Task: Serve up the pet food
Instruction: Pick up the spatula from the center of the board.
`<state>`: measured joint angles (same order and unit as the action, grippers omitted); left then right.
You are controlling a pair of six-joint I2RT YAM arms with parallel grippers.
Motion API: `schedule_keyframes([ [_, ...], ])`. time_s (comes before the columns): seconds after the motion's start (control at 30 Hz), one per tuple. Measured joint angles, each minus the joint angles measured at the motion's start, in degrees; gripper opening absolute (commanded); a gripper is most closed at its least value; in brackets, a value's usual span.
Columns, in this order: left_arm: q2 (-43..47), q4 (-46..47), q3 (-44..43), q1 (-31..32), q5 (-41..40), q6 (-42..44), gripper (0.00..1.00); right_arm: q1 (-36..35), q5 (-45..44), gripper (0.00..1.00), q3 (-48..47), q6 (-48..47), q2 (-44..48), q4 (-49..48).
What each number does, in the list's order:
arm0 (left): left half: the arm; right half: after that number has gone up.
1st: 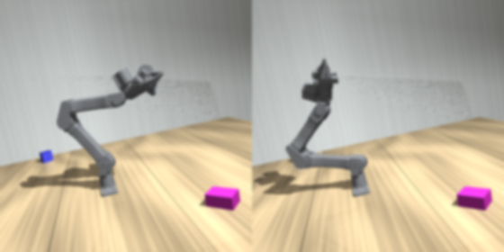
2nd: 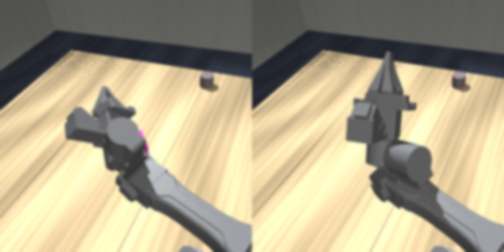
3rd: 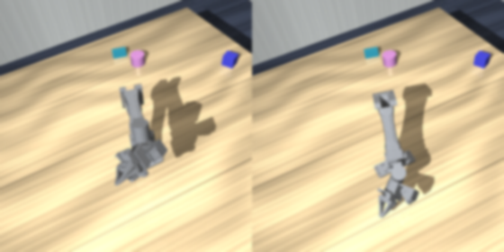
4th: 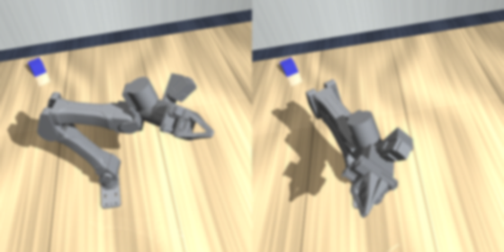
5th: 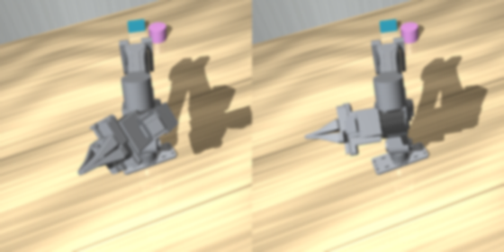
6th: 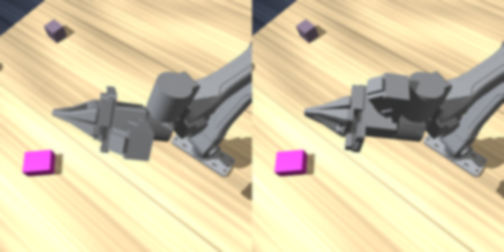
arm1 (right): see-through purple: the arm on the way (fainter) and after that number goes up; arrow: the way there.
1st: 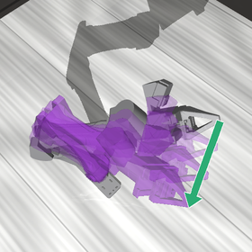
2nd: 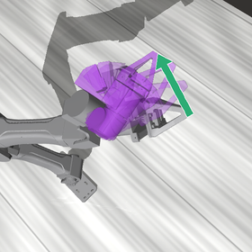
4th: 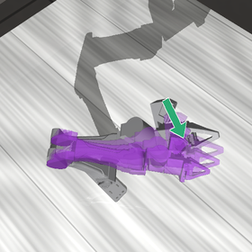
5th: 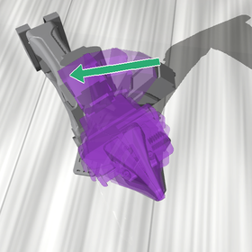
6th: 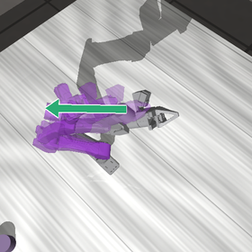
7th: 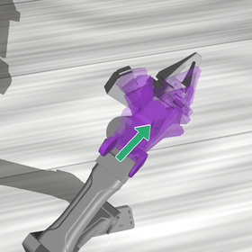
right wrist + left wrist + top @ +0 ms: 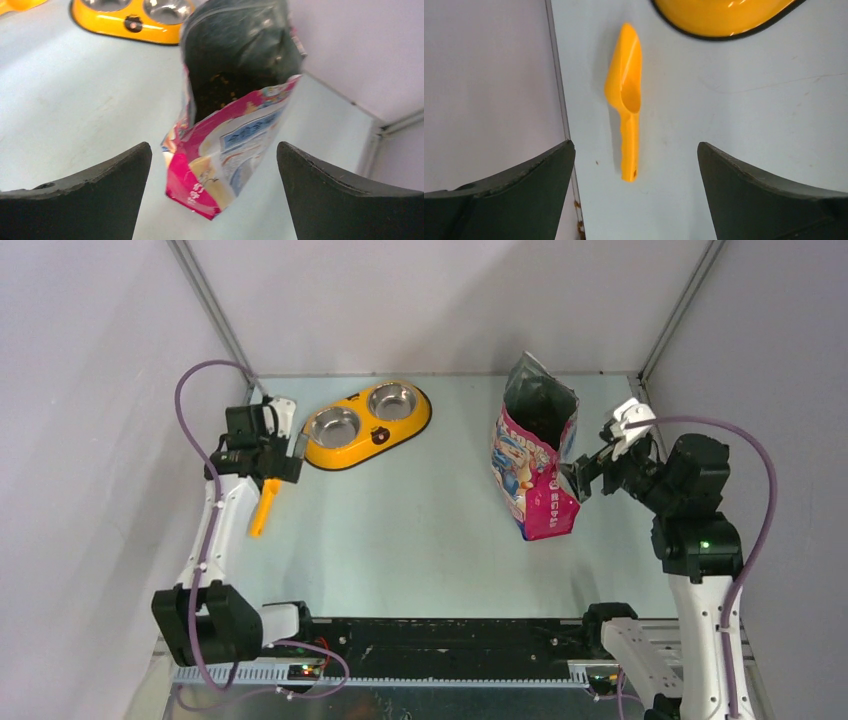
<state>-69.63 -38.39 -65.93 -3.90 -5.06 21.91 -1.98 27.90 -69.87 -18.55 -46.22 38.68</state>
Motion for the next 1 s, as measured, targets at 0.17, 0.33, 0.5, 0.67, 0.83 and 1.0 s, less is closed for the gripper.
schedule_keyframes([
  [0.17, -2.1, 2.8, 5.9, -4.0, -2.2, -1.1, 1.0, 1.0, 7.9, 0.97, 5.2, 1.0, 1.0, -1.6],
  [0.33, -3.3, 4.9, 7.7, -5.5, -4.1, -1.6, 1.0, 1.0, 12.5, 0.97, 8.2, 2.2, 1.5, -4.6],
  [0.5, -7.2, 6.0, 7.4, -7.4, -3.0, -2.0, 0.97, 1.1, 15.0, 0.97, 9.1, 3.2, 2.9, -6.3],
  [0.67, -12.9, 6.0, 6.9, -10.0, -0.1, -2.9, 0.95, 1.2, 16.4, 0.97, 9.9, 3.6, 3.5, -8.0],
  [0.83, -17.0, 6.3, 6.7, -11.0, 2.2, -3.1, 0.89, 3.0, 17.6, 0.96, 10.2, 4.3, 3.6, -8.2],
  [1.0, -21.7, 6.8, 5.6, -12.4, 3.9, -3.1, 0.86, 4.9, 19.1, 0.96, 10.2, 5.0, 3.7, -8.6],
])
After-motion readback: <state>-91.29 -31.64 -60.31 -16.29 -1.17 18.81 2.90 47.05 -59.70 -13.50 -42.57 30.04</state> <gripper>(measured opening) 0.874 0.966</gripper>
